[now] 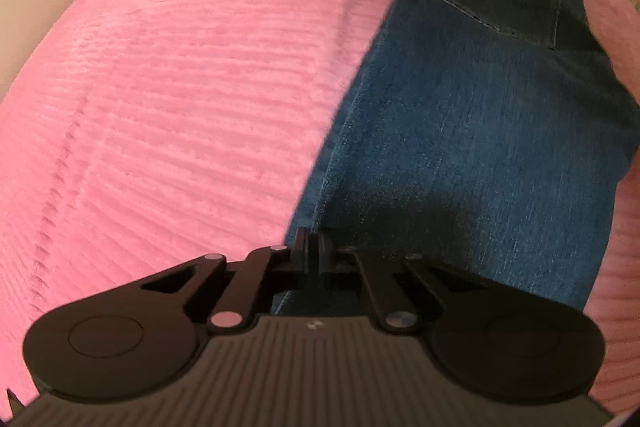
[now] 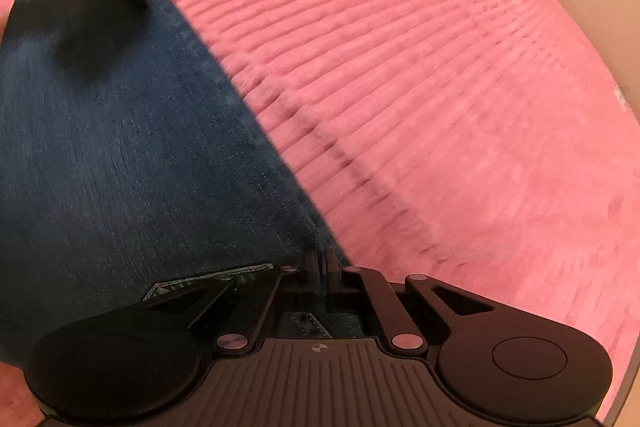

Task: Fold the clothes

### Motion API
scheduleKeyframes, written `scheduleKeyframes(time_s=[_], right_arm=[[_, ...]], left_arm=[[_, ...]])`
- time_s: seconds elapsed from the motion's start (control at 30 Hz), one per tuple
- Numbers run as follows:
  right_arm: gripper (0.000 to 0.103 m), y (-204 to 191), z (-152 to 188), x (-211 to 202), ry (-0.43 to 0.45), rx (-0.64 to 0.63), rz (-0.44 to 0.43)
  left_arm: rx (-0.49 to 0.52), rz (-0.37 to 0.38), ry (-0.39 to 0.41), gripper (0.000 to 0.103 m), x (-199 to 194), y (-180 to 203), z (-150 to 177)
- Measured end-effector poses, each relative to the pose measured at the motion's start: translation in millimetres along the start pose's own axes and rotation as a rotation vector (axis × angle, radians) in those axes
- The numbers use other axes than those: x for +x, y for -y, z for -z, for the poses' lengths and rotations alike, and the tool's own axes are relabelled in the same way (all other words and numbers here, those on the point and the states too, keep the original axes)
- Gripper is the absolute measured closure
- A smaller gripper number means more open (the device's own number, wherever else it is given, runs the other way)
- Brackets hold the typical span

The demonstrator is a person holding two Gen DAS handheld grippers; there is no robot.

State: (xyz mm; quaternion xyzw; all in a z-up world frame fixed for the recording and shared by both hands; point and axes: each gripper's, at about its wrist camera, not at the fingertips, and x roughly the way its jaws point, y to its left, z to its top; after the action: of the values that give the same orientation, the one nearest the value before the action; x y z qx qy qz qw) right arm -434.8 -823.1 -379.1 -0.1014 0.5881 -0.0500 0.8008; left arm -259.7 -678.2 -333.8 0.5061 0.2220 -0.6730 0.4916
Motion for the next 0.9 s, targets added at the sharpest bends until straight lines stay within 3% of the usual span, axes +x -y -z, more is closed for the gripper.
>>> scheduleKeyframes(time_s=[0.17,0.27,0.3,0.33,0.4,0.53,0.6,0.73,0.83,0.9], right_arm=[[0.103,7,-8,25,-0.045,0.053,-0.009],[0.103,-1,-4,20,-0.032,0.096,0.033],[0.095,-2,-1,16,-0.023,0.132,0.046],[0.073,-4,2,11,-0.014,0.17,0.059],[0.043,-13,13,-2,0.002,0.265,0.079],[0.043,-42,34,-29,0.044,0.481,0.056],[0.043,-64,45,-32,0.057,0.597,-0.004],[0.043,-105,64,-15,-0.034,0.679,-0.012],[0.043,-114,51,-24,-0.081,0.739,0.096],[0.043,-130,23,-36,-0.027,0.704,0.108]], left_arm=[[-0.015,-0.007,-0.017,0.098,19,2,5],[-0.035,-0.03,-0.002,0.09,3,-1,18],[-0.05,-0.048,-0.008,0.085,-4,-4,28],[-0.065,-0.068,-0.015,0.083,-11,-7,39],[-0.11,-0.11,-0.025,0.083,-31,-11,65],[-0.208,-0.153,-0.078,0.084,-74,-8,129],[-0.25,-0.163,-0.126,0.084,-89,-1,162],[-0.295,-0.192,-0.259,0.083,-98,12,235],[-0.358,-0.232,-0.285,0.08,-114,7,275],[-0.404,-0.259,-0.297,0.08,-126,3,301]])
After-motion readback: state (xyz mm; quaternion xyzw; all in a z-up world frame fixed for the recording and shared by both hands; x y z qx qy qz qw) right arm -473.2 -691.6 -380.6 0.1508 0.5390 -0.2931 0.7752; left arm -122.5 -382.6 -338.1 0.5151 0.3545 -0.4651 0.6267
